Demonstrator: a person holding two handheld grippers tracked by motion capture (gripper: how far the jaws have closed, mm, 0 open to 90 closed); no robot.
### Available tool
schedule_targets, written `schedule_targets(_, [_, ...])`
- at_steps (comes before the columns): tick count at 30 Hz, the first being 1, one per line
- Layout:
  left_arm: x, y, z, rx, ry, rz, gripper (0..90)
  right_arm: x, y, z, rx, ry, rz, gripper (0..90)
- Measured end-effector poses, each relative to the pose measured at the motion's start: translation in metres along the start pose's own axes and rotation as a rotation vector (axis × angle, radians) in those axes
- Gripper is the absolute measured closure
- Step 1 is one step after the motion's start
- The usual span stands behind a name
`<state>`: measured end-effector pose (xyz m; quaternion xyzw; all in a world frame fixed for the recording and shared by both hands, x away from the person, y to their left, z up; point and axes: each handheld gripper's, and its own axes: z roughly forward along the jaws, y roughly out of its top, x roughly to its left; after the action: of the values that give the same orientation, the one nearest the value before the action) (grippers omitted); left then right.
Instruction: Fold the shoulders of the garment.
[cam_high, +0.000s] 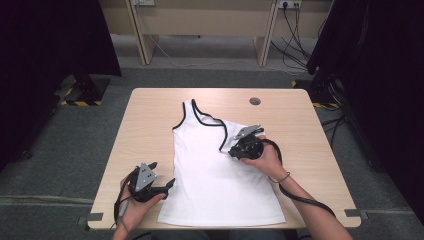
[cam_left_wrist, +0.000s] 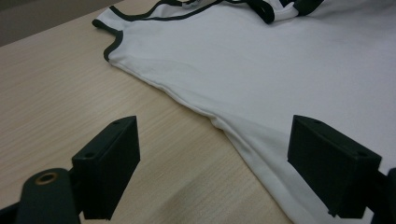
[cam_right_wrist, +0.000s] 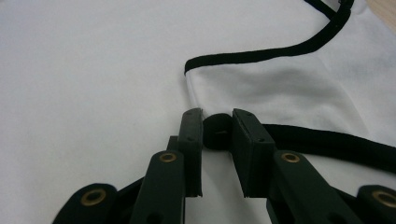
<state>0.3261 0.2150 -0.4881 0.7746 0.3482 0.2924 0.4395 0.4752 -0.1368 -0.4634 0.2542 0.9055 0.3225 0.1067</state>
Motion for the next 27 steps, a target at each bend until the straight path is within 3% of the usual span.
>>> schedule_targets(10, [0.0,0.0,0.0,0.002,0.002,0.003,16.0,-0.004,-0.013,-0.02,-0.02,-0.018,0.022,49.4])
schedule_targets(18, [-0.001,0.0,0.0,0.003,0.005,0.002,15.9,-0.012,-0.027,-0.048,-0.038,-0.062,0.043,47.0])
schedule_targets(27, [0.0,0.0,0.0,0.002,0.007,0.002,15.6,-0.017,-0.05,-0.07,-0.09,-0.108,0.121,43.4])
